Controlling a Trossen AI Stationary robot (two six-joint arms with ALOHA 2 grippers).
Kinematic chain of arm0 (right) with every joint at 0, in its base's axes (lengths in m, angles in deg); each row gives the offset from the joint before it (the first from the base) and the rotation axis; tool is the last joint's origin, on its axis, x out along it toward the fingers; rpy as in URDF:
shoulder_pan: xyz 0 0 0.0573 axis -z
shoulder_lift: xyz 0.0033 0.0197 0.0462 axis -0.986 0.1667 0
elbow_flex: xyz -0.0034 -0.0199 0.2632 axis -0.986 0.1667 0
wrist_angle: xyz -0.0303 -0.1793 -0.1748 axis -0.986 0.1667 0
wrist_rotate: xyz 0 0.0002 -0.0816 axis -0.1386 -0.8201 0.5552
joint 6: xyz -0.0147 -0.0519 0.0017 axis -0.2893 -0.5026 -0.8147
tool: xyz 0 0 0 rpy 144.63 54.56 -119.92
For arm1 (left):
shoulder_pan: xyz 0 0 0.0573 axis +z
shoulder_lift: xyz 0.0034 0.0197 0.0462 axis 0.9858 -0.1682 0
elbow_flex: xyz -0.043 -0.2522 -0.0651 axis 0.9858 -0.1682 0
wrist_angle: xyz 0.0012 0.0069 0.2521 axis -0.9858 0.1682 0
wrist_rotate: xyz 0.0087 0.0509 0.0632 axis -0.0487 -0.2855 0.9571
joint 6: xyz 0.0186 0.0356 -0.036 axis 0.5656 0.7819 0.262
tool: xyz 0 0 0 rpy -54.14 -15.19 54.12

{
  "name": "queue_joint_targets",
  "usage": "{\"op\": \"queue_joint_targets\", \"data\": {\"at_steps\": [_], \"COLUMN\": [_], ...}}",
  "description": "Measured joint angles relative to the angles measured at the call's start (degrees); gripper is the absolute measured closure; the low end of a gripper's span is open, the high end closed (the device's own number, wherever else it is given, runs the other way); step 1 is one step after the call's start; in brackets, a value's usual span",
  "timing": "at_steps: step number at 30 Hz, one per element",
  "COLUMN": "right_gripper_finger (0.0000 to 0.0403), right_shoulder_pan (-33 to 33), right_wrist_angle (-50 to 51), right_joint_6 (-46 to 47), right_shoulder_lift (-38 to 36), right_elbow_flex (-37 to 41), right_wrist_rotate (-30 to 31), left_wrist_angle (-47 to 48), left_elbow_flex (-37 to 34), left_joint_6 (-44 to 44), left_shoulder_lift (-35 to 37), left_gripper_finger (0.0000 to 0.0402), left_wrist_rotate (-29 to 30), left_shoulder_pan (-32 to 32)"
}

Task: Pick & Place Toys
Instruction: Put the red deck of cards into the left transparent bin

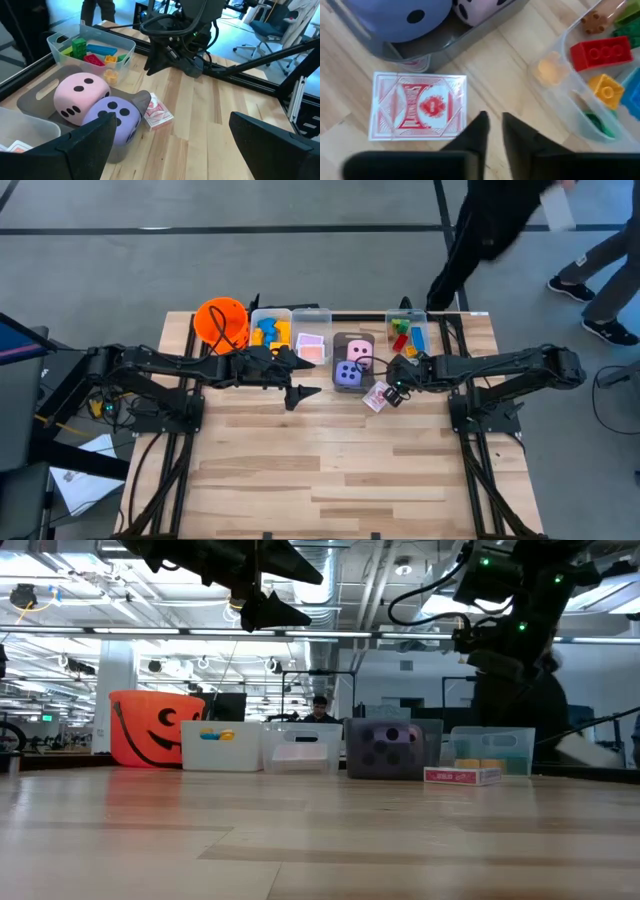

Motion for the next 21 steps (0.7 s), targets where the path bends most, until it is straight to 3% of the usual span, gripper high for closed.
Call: {"op": "queue_joint_targets", "data": {"at_steps": [3, 5, 12, 21], "right_gripper_finger": [0.0386, 0.0397, 0.0394, 0.0399], "right_shoulder_pan": [0.00, 0.04, 0.04, -0.26], "right_wrist_angle": [-0.16, -0.41, -2.67, -15.24], "right_joint_6": [-0.02, -0.32, -2.82, -5.14], "right_shoulder_lift": [0.60, 1.44, 9.32, 20.23], "right_elbow_flex": [0.00, 0.00, 0.00, -1.08], "right_wrist_rotate": [-2.00, -3.43, -10.16, -17.94], "left_wrist_angle": [0.02, 0.04, 0.09, 0.17], "left_elbow_flex": [0.00, 0.00, 0.00, 0.00], "left_joint_6": [-1.61, -2.67, -2.64, -2.62], "left_shoulder_lift": [0.00, 0.00, 0.00, 0.00], "left_gripper_finger": [0.0023, 0.0023, 0.0023, 0.0023], "left_wrist_rotate": [0.00, 0.00, 0.00, 0.00], "left_shoulder_pan": [0.00, 0.00, -0.09, -0.11]}}
